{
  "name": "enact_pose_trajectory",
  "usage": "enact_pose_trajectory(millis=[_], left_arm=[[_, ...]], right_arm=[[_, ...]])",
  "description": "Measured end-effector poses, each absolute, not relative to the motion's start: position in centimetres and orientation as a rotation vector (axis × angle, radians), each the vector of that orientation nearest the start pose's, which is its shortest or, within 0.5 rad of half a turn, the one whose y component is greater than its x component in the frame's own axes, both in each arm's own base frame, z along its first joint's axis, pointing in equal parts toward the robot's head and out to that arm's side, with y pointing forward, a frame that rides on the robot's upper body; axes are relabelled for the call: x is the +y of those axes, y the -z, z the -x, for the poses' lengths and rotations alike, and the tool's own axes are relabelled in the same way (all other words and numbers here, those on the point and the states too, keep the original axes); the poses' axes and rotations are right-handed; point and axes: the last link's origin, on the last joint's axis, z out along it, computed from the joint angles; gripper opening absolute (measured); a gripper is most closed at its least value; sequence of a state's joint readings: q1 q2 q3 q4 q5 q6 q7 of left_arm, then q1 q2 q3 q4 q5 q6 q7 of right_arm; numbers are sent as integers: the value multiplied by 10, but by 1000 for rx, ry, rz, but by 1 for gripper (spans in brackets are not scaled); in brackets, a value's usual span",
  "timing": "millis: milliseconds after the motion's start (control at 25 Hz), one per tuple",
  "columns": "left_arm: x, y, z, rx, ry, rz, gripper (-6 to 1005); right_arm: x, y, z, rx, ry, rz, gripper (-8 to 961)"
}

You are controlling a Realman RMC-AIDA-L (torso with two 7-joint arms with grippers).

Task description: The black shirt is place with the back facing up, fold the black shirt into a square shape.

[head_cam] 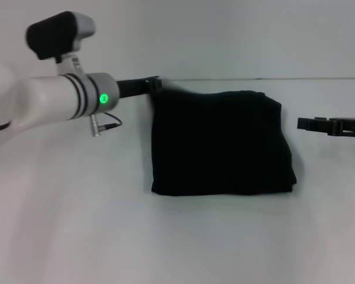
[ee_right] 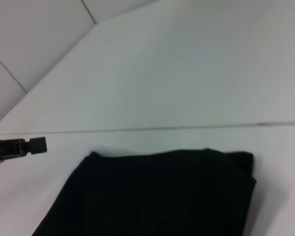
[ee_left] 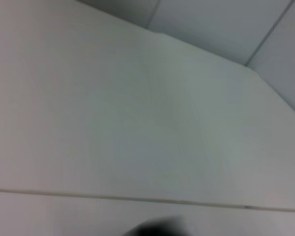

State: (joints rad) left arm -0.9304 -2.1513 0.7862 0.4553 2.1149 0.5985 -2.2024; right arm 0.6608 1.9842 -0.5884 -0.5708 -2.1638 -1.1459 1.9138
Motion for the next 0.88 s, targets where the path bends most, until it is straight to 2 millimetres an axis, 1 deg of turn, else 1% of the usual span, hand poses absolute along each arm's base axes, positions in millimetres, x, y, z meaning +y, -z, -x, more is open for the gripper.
enact_pose_trajectory(millis=[80,120,160,320,360,400,440,560,680,760,880], left_arm=[[467,38,199,-1317,561,2013,158],[464,34,200,-1304,570,2026,186],[460,24,201,-1261,598,2051,214],[445,13,199,-1166,672,2160,325],[440,10,198,-1140,697,2202,349],[429,6,196,-1071,741,2285,373],[429,6,196,-1071,741,2285,397],[407,4,191,-878,783,2461,469],[394,8,186,-726,789,2576,541],[389,14,184,-617,753,2638,589],[387,24,180,-524,666,2704,732]], right_arm=[[406,-39,-293,1218,-501,2238,583],[407,-38,-291,1204,-508,2243,584],[408,-39,-289,1188,-519,2244,585],[412,-43,-281,1120,-593,2243,679],[412,-44,-279,1096,-613,2246,703],[411,-48,-276,1039,-636,2266,743],[411,-48,-276,1039,-636,2266,784],[407,-50,-270,946,-630,2334,905],[403,-46,-263,891,-570,2437,908],[403,-45,-259,864,-511,2477,910],[403,-42,-254,857,-438,2510,911]])
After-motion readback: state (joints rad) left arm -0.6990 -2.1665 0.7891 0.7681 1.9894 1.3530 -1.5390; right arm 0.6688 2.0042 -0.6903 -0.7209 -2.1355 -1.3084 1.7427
